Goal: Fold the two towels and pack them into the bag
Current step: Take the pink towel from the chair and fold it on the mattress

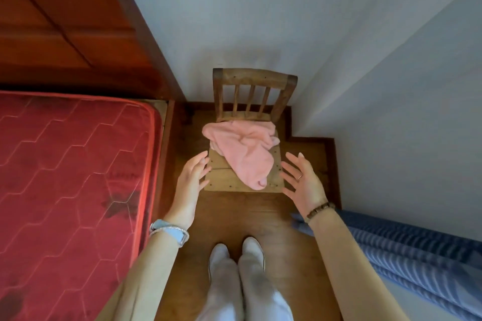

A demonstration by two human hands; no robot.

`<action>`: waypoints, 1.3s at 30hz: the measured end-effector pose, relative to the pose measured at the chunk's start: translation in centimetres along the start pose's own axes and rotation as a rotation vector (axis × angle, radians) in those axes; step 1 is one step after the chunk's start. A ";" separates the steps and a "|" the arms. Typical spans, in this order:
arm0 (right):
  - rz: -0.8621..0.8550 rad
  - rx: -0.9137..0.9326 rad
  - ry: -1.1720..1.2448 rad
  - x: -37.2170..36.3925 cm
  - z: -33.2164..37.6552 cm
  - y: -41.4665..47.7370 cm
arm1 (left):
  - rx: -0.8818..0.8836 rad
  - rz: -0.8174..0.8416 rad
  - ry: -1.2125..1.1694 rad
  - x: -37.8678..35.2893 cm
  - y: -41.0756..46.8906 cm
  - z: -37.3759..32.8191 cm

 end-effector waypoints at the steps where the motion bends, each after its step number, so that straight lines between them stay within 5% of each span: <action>1: -0.007 -0.007 0.005 0.3 -0.5 1.6 | 0.002 -0.005 0.001 -0.3 1.4 1.1; 11: -0.067 -0.050 0.020 4.3 -8.7 15.7 | 0.018 -0.108 -0.022 -0.8 13.8 12.5; 21: 0.037 0.107 -0.135 4.8 -12.0 21.3 | -0.016 -0.155 -0.040 -1.3 19.6 15.7; 39: -0.016 0.361 -0.003 0.2 -3.4 7.8 | -0.167 -0.249 0.022 -2.3 7.5 3.9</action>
Point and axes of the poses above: each hand's wrist, its own y-axis towards the middle knuckle, its own x-axis out of the back of the hand, z = x × y, the point moved 1 cm from there along y, towards the middle knuckle, and after that the axes turned 6 degrees about z, right-handed, at the moved point
